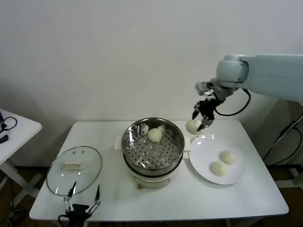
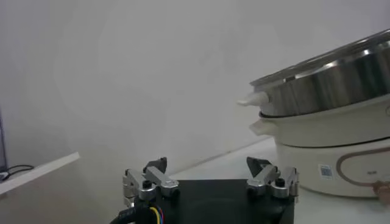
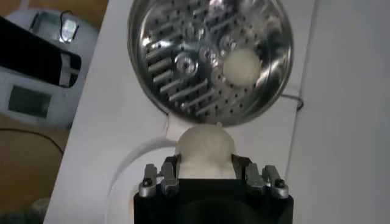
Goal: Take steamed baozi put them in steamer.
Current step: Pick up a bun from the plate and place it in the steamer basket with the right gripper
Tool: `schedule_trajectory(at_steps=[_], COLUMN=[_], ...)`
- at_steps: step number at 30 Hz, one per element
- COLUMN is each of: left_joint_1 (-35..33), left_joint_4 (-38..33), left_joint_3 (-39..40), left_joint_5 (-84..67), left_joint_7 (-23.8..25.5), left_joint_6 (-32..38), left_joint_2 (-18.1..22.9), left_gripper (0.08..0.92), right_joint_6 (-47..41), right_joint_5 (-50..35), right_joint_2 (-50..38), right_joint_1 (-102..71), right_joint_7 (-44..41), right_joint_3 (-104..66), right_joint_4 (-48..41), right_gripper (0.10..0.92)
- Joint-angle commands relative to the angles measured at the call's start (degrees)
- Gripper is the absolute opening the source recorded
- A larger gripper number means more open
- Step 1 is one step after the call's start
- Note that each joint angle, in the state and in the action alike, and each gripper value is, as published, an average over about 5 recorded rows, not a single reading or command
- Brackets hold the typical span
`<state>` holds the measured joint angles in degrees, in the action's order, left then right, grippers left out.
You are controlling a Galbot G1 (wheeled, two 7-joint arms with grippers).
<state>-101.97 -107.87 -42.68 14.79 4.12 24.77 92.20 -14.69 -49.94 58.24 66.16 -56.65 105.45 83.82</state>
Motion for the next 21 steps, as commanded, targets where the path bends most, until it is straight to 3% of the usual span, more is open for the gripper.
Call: schedule_trajectory(at_steps=[1,7,21], left_joint_1=[-0.27,-0.51,0.03], left_joint_4=[-0.96,-1.52,-1.71], left_joint_3=[0.24,-0.04,-0.19], left_joint_5=[0.32,0.09,-0.1], left_joint_7=[0.22,0.16,0.37], left_joint_6=[0.06,0.18,-0.02], left_joint_2=[0.62,0.73,1.31], left_gripper=[0.823,0.823,0.823], right_joint_6=[-5.12,-6.0,-4.21], right_joint_5=[-8.18,-4.47,5.98], right_joint_2=[12.48,18.91,24.99], right_joint_1=[-1.48,-11.02,-24.73], right_joint_7=[3.72,5.92,6.36], right_joint_3=[-10.31,-12.56,-12.04], right_joint_4=[0.13,-5.43,-17.6], right_gripper=[0.594,0.594,0.594])
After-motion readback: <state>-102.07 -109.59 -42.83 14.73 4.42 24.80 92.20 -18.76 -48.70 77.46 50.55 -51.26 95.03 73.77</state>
